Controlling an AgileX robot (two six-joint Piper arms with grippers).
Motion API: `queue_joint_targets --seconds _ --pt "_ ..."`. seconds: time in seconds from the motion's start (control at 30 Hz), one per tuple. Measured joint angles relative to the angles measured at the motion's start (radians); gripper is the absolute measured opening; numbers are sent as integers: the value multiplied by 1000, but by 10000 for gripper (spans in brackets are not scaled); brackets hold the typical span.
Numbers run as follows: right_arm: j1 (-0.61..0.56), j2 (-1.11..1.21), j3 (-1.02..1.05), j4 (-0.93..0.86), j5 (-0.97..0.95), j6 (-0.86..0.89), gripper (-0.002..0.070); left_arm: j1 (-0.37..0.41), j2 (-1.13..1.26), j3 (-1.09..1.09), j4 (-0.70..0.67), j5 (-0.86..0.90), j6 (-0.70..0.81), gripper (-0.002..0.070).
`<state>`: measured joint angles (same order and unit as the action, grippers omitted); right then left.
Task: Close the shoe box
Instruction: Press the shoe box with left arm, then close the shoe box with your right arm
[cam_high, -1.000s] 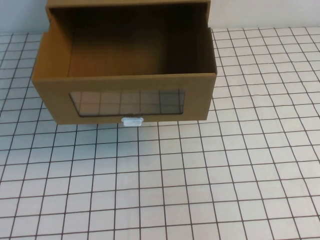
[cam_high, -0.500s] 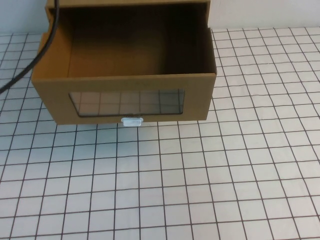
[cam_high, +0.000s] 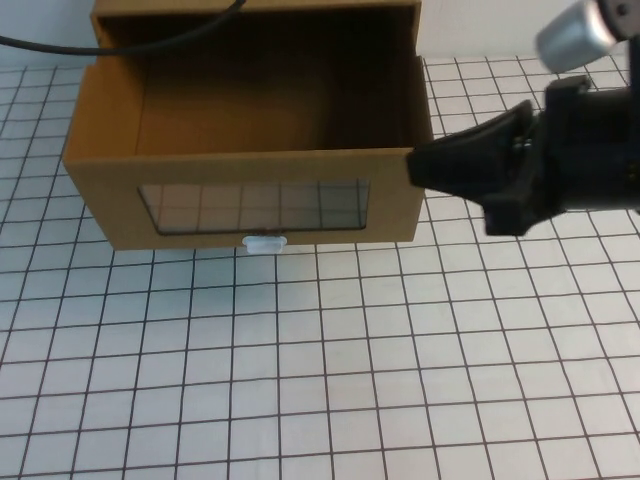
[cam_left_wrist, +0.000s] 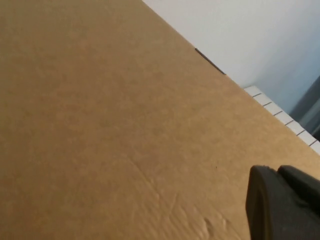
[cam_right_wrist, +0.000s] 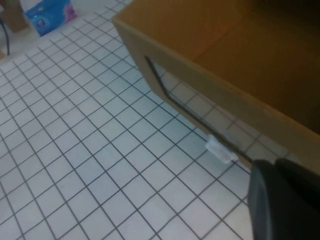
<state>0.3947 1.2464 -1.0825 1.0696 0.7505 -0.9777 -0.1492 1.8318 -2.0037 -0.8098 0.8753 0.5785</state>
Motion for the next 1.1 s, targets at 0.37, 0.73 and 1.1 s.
queue_joint_targets --seconds 0.37,0.73,1.1 --pt "260 209 -36 62 -217 -138 -13 0 226 -134 -86 66 19 -4" --pt "347 426 -156 89 -366 -167 -13 0 235 -142 -91 73 19 -4" --pt "344 654 -416 89 -438 -245 -13 0 235 -142 -91 74 23 -4"
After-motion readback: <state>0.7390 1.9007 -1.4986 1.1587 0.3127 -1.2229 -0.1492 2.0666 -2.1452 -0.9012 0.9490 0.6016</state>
